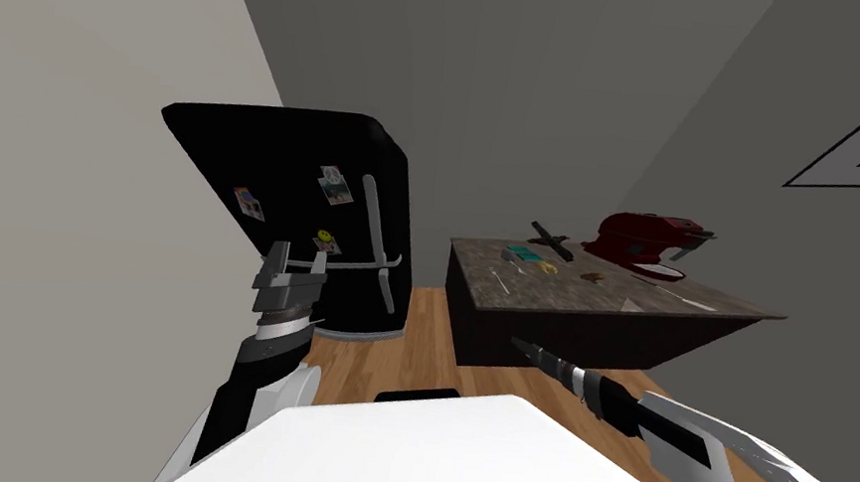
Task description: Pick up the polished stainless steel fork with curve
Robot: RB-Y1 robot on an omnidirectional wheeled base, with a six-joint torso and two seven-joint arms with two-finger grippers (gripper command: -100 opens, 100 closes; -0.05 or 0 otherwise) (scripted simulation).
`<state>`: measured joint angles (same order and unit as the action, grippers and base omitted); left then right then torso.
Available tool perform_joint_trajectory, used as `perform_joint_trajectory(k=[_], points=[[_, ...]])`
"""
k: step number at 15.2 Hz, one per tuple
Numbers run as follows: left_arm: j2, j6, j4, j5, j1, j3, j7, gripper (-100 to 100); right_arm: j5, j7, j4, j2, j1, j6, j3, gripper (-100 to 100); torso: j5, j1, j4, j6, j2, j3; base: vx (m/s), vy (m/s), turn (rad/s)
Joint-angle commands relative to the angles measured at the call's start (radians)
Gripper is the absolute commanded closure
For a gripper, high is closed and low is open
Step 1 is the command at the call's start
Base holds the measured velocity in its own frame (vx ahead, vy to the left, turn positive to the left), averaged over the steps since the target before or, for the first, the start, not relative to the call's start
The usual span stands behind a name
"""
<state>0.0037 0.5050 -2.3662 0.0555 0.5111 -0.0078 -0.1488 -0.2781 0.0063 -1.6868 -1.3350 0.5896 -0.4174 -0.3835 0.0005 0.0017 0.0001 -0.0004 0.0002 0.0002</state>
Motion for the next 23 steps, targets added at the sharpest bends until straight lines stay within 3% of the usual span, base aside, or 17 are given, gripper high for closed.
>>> perform_joint_trajectory(k=[1,4,6,7,10,17,20,22,23], points=[[0.000,0.000,0.000,0.000,0.000,0.000,0.000,0,-0.009,0.002,-0.003,-0.028,0.012,0.012,-0.002,-100,0.000,0.000,0.000,0.000,0.000,0.000,0.000,0.019,0.052],[0.000,0.000,0.000,0.000,0.000,0.000,0.000,0,-0.047,-0.009,0.050,-0.105,0.026,0.043,-0.054,-100,0.000,0.000,0.000,0.000,-0.001,0.000,0.009,0.029,0.155],[0.000,0.000,0.000,0.000,0.000,0.000,0.000,0,-0.047,-0.009,0.050,-0.134,0.026,0.043,-0.054,-100,0.000,0.000,0.000,0.000,-0.002,-0.001,0.019,0.025,0.094],[0.000,0.000,0.000,0.000,0.000,0.000,0.000,0,-0.066,-0.014,0.074,-0.170,0.032,0.058,-0.079,-100,0.000,0.000,0.000,0.000,-0.002,-0.001,0.027,0.022,0.134],[0.000,0.000,0.000,0.000,0.000,0.000,0.000,0,-0.084,-0.018,0.097,-0.228,0.038,0.073,-0.104,-100,0.000,-0.001,-0.001,-0.001,-0.003,-0.002,0.037,0.019,0.191],[0.000,0.000,0.000,0.000,0.000,0.000,0.000,0,-0.154,-0.035,0.175,-0.378,0.057,0.128,-0.194,-100,0.000,-0.002,-0.002,-0.001,-0.008,-0.005,0.088,0.003,0.191],[0.000,0.000,0.000,0.000,0.000,0.000,0.000,0,-0.154,-0.035,0.175,-0.378,0.057,0.128,-0.194,-100,-0.001,-0.003,-0.002,0.000,-0.008,-0.005,0.076,-0.018,0.093],[0.000,0.000,0.000,0.000,0.000,0.000,0.000,0,-0.185,-0.042,0.202,-0.431,0.063,0.153,-0.232,-100,0.000,-0.002,-0.001,-0.001,-0.005,-0.003,0.096,-0.011,0.262],[0.000,0.000,0.000,0.000,0.000,0.000,0.000,0,-0.185,-0.042,0.202,-0.431,0.063,0.153,-0.232,-100,0.000,-0.002,-0.002,-0.002,-0.008,-0.005,0.155,-0.040,0.295]])
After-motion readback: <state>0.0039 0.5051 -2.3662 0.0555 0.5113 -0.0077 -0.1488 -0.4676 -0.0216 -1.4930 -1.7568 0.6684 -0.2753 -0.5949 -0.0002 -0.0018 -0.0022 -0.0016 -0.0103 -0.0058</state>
